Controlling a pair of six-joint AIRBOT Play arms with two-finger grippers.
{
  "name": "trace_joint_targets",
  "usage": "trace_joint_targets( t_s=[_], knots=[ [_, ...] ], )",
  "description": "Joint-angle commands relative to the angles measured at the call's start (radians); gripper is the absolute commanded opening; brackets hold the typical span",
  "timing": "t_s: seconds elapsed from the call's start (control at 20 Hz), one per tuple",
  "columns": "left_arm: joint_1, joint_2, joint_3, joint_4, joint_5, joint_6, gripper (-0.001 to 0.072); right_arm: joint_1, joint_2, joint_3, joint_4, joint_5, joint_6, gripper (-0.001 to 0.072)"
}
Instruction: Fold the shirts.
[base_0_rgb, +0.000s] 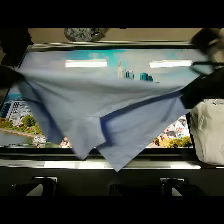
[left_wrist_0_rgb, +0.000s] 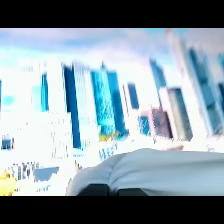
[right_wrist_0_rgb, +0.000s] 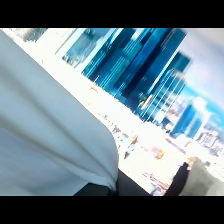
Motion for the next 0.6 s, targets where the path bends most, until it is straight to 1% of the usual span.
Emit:
trace_joint_targets(
  t_s=[0.0, 0.1, 0.2, 0.25, 0.35, 0.4, 0.45, 0.5, 0.55],
  knots=[
    [0.001, -0.209, -0.241, -0.027, 0.076, 0.066, 0.0027, 0.0, -0.236, -0.174, -0.001, -0.287, 0.039, 0.005],
    [0.001, -0.383, -0.187, -0.049, 0.146, 0.102, 0.0027, 0.0, -0.363, -0.174, 0.028, -0.449, 0.136, 0.005],
    [0.001, -0.531, -0.062, -0.058, 0.148, 0.109, 0.0028, 0.0, -0.435, -0.174, 0.079, -0.568, 0.243, 0.0049],
    [0.0, -0.59, -0.003, -0.076, 0.145, 0.108, 0.0028, 0.001, -0.459, -0.174, 0.121, -0.612, 0.279, 0.0049],
    [0.001, -0.674, 0.085, -0.095, 0.151, 0.108, 0.003, 0.001, -0.499, -0.174, 0.216, -0.659, 0.292, 0.005],
    [0.001, -0.702, 0.121, -0.095, 0.15, 0.108, 0.0082, 0.001, -0.514, -0.174, 0.247, -0.686, 0.292, 0.0075],
    [0.007, -0.719, 0.157, -0.094, 0.137, 0.108, 0.0305, 0.001, -0.519, -0.174, 0.272, -0.7, 0.292, 0.028],
    [0.021, -0.724, 0.195, -0.09, 0.115, 0.108, 0.0577, -0.004, -0.51, -0.167, 0.28, -0.682, 0.283, 0.0538],
    [0.042, -0.721, 0.231, -0.066, 0.08, 0.108, 0.0657, -0.014, -0.493, -0.152, 0.28, -0.63, 0.236, 0.0612]
  ],
)
